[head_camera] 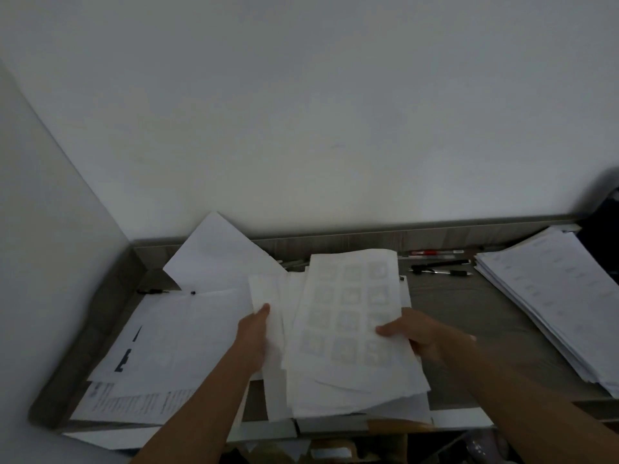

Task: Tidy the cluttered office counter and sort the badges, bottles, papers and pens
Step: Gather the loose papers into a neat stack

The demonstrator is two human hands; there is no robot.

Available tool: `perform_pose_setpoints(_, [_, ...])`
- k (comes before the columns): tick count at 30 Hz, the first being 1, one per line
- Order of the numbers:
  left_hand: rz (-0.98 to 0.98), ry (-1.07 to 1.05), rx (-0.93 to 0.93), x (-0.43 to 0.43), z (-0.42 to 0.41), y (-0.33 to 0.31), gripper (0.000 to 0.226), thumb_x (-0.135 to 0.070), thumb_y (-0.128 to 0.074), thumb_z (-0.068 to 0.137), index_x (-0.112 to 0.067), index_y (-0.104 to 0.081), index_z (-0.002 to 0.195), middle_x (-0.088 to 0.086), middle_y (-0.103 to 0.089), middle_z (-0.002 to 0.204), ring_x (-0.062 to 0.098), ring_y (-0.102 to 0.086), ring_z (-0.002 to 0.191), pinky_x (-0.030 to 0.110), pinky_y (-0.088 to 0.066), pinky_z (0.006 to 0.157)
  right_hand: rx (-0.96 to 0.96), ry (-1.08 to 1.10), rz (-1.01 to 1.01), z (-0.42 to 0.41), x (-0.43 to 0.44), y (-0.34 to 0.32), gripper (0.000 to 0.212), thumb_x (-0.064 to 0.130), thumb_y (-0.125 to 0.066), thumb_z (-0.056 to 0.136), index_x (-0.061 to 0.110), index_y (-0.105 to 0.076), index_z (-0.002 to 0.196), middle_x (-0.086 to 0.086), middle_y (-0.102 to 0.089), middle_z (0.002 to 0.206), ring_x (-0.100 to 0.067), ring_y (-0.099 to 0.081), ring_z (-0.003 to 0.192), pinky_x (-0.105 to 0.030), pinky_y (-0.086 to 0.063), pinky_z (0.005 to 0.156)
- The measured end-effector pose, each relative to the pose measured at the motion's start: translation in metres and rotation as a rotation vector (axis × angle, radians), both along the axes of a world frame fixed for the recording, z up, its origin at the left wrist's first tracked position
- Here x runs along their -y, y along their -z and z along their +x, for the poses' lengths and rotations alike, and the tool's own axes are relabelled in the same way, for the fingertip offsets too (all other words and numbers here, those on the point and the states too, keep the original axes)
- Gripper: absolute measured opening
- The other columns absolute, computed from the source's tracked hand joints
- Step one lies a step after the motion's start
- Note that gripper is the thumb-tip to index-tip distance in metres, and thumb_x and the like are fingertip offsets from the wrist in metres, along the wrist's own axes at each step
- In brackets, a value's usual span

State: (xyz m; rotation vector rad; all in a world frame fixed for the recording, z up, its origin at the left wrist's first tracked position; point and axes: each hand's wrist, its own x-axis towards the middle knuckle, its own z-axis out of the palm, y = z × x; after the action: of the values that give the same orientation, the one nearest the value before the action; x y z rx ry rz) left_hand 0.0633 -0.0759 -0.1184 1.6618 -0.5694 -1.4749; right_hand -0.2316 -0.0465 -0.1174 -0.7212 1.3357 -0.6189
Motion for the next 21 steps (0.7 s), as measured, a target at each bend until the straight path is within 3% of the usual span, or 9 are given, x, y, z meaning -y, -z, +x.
perform_pose_setpoints(1, [0.050,0.033,-0.047,0.000,0.006,0.003,0.046,-0.039,-0.062,0.091,-0.007,-0.058,0.123,0.010,-0.060,0.119,0.032,-0.054,0.114,0.043,-0.040,0.104,-0.013,-0.037,0.003,0.002,0.000,0.001,0.035,-0.006,-0.069,0.080,0.006,-0.064,0.113,-0.013,-0.071,0.109,-0.031,-0.067,0.101,-0.041,-0.057,0.073])
perform_pose_setpoints(3, [0.091,0.175,-0.109,-0.003,0.013,0.009,0.045,-0.039,-0.072,0.082,-0.007,-0.065,0.112,0.012,-0.068,0.112,0.033,-0.061,0.107,0.047,-0.049,0.094,-0.057,-0.111,0.012,0.009,0.000,0.004,0.035,-0.006,-0.070,0.079,0.005,-0.065,0.112,-0.013,-0.072,0.109,-0.032,-0.067,0.103,-0.046,-0.056,0.084])
perform_pose_setpoints(6, [0.044,0.284,-0.111,-0.008,0.004,0.012,0.037,-0.013,-0.079,0.076,-0.003,-0.066,0.110,0.019,-0.069,0.111,0.035,-0.066,0.098,0.045,-0.055,0.080,-0.122,-0.196,0.015,0.021,-0.001,0.008,0.035,-0.011,-0.070,0.076,0.004,-0.066,0.107,-0.013,-0.073,0.104,-0.033,-0.068,0.100,-0.049,-0.055,0.089])
perform_pose_setpoints(8, [-0.046,0.293,-0.047,-0.010,-0.005,0.008,0.039,-0.001,-0.078,0.074,-0.002,-0.064,0.111,0.021,-0.066,0.116,0.033,-0.065,0.098,0.044,-0.055,0.084,-0.163,-0.224,-0.012,0.027,0.000,0.007,0.035,-0.013,-0.071,0.073,0.006,-0.068,0.102,-0.013,-0.073,0.101,-0.032,-0.069,0.097,-0.049,-0.055,0.088])
perform_pose_setpoints(10, [-0.177,0.323,-0.006,-0.010,-0.011,-0.007,0.040,0.001,-0.077,0.074,-0.004,-0.064,0.112,0.017,-0.068,0.114,0.026,-0.068,0.095,0.036,-0.057,0.078,-0.181,-0.195,-0.096,0.025,0.004,0.003,0.035,-0.010,-0.075,0.068,0.006,-0.071,0.099,-0.014,-0.074,0.100,-0.033,-0.069,0.096,-0.052,-0.054,0.090])
perform_pose_setpoints(13, [-0.414,0.398,-0.035,-0.011,-0.014,-0.058,0.037,0.002,-0.076,0.073,-0.009,-0.068,0.107,0.008,-0.073,0.103,0.017,-0.071,0.090,0.025,-0.057,0.070,-0.116,-0.082,-0.276,0.016,0.012,-0.018,0.051,0.011,-0.088,0.050,0.007,-0.073,0.098,-0.014,-0.074,0.100,-0.033,-0.070,0.096,-0.054,-0.053,0.090])
perform_pose_setpoints(15, [-0.561,0.460,-0.074,-0.010,-0.014,-0.096,0.036,0.001,-0.075,0.071,-0.011,-0.070,0.104,0.007,-0.074,0.102,0.022,-0.070,0.096,0.032,-0.058,0.077,0.000,-0.040,-0.383,0.010,0.020,-0.041,0.066,0.019,-0.089,0.041,0.008,-0.070,0.104,-0.013,-0.073,0.107,-0.033,-0.068,0.102,-0.050,-0.055,0.090])
perform_pose_setpoints(18, [-0.703,0.507,-0.122,-0.006,-0.011,-0.136,0.041,0.001,-0.075,0.071,-0.012,-0.067,0.109,0.011,-0.071,0.110,0.027,-0.068,0.102,0.039,-0.057,0.084,0.155,-0.073,-0.546,0.005,0.036,-0.083,0.072,0.021,-0.094,0.044,0.012,-0.068,0.111,-0.013,-0.069,0.116,-0.031,-0.067,0.107,-0.044,-0.058,0.083])
perform_pose_setpoints(21, [-0.769,0.504,-0.058,-0.001,-0.003,-0.150,0.045,0.001,-0.075,0.071,-0.018,-0.066,0.110,0.003,-0.072,0.108,0.022,-0.068,0.101,0.034,-0.058,0.079,0.151,-0.143,-0.619,0.008,0.050,-0.109,0.068,0.025,-0.095,0.051,0.012,-0.070,0.113,-0.017,-0.067,0.119,-0.033,-0.066,0.108,-0.047,-0.056,0.085])
